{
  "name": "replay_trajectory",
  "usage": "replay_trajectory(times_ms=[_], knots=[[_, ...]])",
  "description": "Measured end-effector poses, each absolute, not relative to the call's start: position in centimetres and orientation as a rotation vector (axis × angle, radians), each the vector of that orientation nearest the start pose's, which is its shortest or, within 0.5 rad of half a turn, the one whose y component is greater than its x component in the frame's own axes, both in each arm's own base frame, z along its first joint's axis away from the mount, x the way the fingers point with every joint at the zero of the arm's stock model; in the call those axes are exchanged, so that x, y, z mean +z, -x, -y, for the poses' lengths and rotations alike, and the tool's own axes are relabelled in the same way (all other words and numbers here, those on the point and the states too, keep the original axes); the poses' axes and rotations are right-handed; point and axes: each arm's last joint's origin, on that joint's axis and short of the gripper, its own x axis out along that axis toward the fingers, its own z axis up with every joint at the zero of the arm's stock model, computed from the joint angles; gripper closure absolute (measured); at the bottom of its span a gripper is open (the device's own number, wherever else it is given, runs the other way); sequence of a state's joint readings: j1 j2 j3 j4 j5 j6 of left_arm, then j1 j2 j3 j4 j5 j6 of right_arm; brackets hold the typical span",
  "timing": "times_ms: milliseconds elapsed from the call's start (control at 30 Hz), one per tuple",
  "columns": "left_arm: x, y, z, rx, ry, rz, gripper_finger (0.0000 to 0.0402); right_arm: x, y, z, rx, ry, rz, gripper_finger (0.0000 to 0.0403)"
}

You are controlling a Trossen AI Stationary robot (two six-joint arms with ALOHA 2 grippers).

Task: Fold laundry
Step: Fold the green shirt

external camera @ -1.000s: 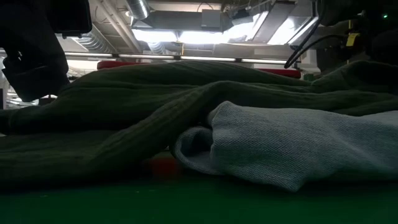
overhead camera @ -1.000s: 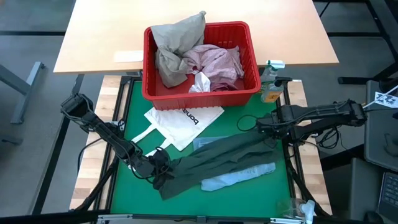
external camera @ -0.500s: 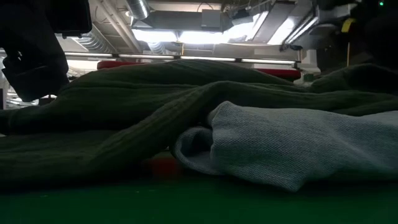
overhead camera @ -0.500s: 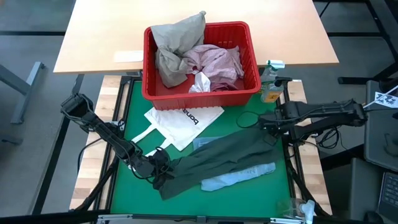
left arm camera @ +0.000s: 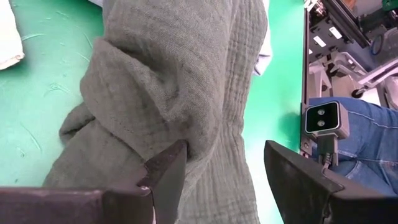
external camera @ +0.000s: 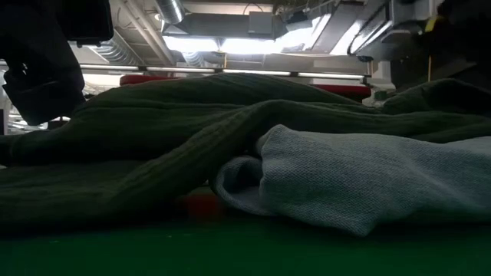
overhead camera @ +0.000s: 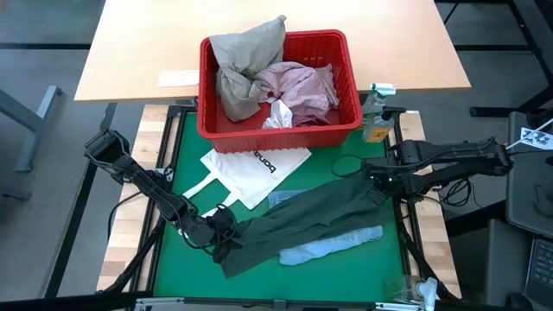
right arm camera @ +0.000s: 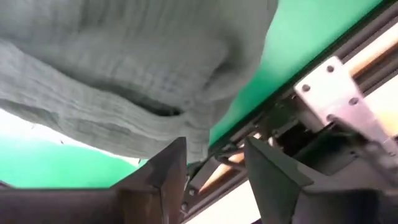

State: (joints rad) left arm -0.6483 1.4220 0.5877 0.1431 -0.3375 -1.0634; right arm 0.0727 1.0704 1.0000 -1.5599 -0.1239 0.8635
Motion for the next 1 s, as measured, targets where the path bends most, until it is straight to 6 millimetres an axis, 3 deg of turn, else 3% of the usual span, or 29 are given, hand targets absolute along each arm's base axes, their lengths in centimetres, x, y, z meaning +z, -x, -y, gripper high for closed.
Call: replay_trajectory(times_ms=[233,533,800,900,1000], knots=[[16.3,-21.6,15.1,0.068,0.689,-0.677,0.0194,26.0,-14.2,-1.7,-0.41,-0.715,-1.596,0.0242],[16.3,-21.6,15.1,0.068,0.689,-0.677,0.0194,24.3,-14.3,-1.7,-0.408,-0.71,-1.604,0.0242],[16.3,-21.6,15.1,0.068,0.689,-0.676,0.0194,22.3,-14.9,-1.9,-0.303,-0.748,-1.565,0.0244],[16.3,-21.6,15.1,0.069,0.688,-0.676,0.0194,22.2,-15.1,-1.9,-0.293,-0.75,-1.542,0.0262],[16.3,-21.6,15.1,0.069,0.688,-0.676,0.0194,22.2,-15.1,-2.0,-0.266,-0.784,-1.551,0.0307]])
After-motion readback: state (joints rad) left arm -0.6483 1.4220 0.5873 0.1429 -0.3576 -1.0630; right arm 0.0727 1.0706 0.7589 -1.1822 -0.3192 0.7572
